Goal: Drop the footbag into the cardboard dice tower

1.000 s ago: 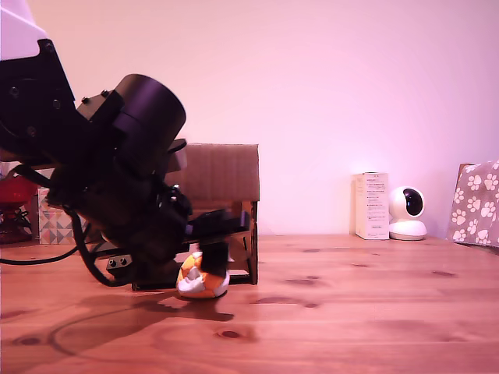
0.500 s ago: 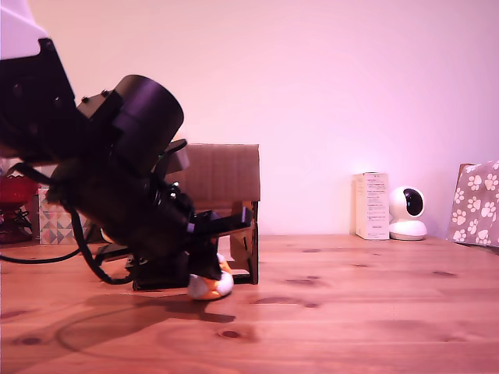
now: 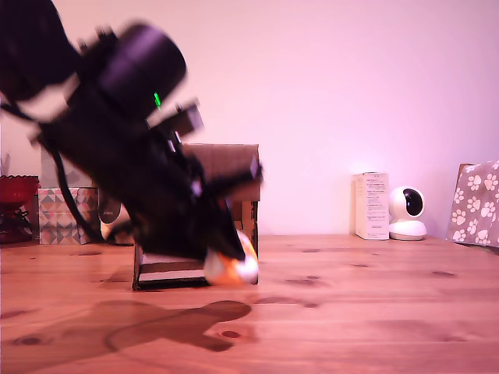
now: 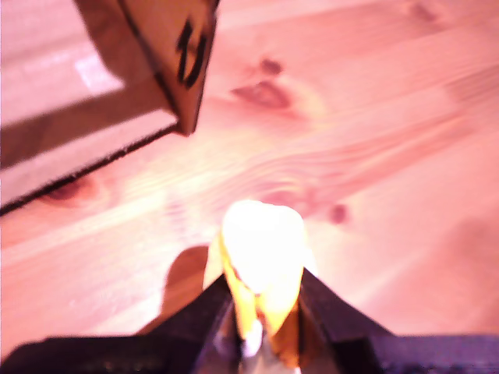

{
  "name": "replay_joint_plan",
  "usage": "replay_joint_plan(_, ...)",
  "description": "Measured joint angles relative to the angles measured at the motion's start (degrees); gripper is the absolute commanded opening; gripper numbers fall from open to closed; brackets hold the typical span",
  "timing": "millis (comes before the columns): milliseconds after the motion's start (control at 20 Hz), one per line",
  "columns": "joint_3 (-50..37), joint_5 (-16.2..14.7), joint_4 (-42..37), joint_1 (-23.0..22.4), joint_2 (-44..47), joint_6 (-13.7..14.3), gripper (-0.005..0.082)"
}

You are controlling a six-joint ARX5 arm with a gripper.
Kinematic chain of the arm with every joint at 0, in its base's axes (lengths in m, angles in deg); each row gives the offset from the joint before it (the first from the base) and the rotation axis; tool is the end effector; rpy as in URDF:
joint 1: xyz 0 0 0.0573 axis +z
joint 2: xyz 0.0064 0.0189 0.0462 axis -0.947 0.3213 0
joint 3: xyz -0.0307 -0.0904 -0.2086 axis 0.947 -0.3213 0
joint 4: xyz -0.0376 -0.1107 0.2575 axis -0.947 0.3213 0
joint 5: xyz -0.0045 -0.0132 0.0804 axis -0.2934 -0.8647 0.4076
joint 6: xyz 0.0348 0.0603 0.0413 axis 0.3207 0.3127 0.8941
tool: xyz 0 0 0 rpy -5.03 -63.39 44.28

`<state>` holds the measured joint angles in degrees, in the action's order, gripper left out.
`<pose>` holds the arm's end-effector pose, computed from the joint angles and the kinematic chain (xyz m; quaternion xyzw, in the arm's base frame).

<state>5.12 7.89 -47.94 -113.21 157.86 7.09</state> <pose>0.2621 -0.2415 0.0729 -0.0623 0.3797 -0.2988 0.8733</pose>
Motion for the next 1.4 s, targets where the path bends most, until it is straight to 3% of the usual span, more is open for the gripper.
replay_joint_plan(400,0.0,-0.2,4.5,0.1,-13.8,0.1,0.0123)
replay_joint_plan(500,0.0,0.3,4.3,0.1,-17.7,1.7,0.0123)
replay_joint_plan(550,0.0,1.0,3.9,0.1,-19.8,1.7,0.0123)
replay_joint_plan(600,0.0,2.6,3.5,0.1,-21.7,4.7,0.0123)
replay_joint_plan(700,0.0,6.6,2.0,0.1,-24.7,8.1,0.0123)
replay_joint_plan(900,0.0,11.1,-3.4,1.7,-25.7,11.3,0.0123)
replay_joint_plan(1200,0.1,11.4,-9.8,6.1,-23.1,12.1,0.0128)
replay_joint_plan(1400,4.8,7.8,-6.9,9.6,-15.8,12.8,0.0128)
